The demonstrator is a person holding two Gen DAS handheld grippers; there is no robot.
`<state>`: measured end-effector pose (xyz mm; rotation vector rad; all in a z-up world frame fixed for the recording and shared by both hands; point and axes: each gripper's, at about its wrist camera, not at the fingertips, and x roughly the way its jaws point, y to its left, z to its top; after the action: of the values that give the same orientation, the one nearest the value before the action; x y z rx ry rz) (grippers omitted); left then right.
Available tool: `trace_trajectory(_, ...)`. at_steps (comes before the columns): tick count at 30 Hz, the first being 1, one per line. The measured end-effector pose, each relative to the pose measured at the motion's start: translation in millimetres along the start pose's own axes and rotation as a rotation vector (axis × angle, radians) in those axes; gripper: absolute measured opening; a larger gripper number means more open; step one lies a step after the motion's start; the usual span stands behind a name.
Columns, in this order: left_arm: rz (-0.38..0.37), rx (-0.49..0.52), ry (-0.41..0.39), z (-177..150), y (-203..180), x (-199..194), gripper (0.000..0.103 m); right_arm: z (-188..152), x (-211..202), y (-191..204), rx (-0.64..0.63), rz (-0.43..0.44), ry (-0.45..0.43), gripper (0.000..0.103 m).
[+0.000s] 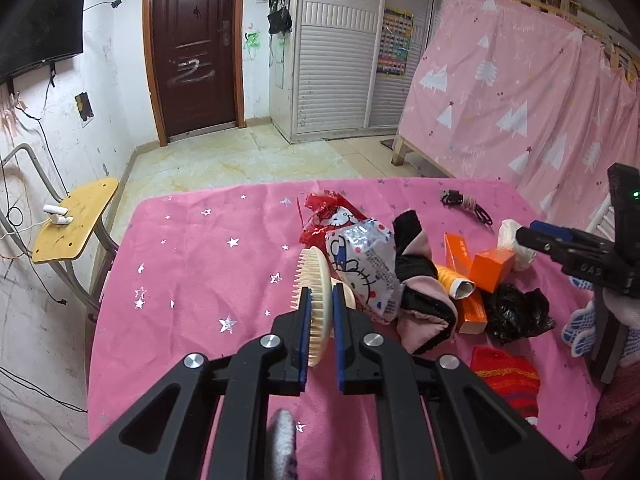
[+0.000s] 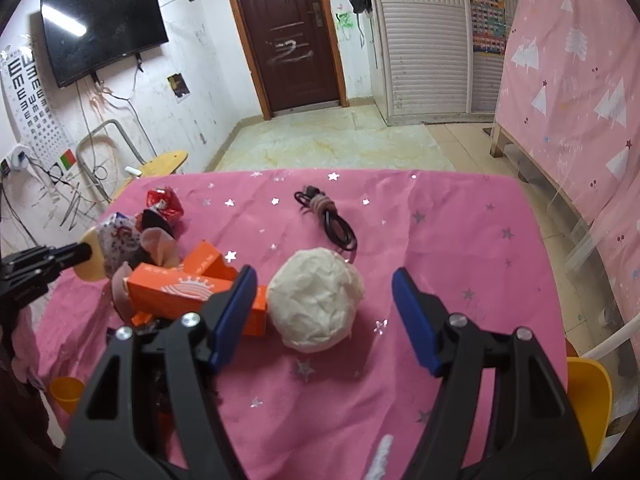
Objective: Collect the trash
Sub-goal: 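Lift the hairbrush with the left gripper while the right gripper grasps the white paper ball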
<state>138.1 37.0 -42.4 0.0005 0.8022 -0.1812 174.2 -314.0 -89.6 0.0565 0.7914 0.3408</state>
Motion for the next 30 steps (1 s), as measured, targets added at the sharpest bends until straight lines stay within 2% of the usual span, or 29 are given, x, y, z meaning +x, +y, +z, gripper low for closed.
trace_trajectory(5, 0.007, -0.013, -0.012, 1, 2, -3, 0.001, -2, 10, 6, -0.025, -0.004, 0.034, 0.067)
trace_trajectory(6, 0.008, -0.015, -0.015, 1, 3, -4, 0.001, -3, 12, 7, -0.032, -0.011, 0.039, 0.065)
trace_trajectory(7, 0.01, -0.016, -0.019, 1, 4, -6, 0.001, -3, 13, 7, -0.033, -0.007, 0.046, 0.052)
trace_trajectory(20, 0.028, -0.013, -0.076, 6, 3, -37, 0.002, 2, -22, 1, -0.007, -0.005, -0.066, 0.051)
trace_trajectory(26, 0.03, 0.021, -0.115, 12, -14, -56, 0.002, 3, -48, -15, 0.026, -0.003, -0.135, 0.051)
trace_trajectory(30, 0.018, 0.066, -0.142, 21, -39, -69, 0.002, 2, -71, -33, 0.052, -0.009, -0.184, 0.051)
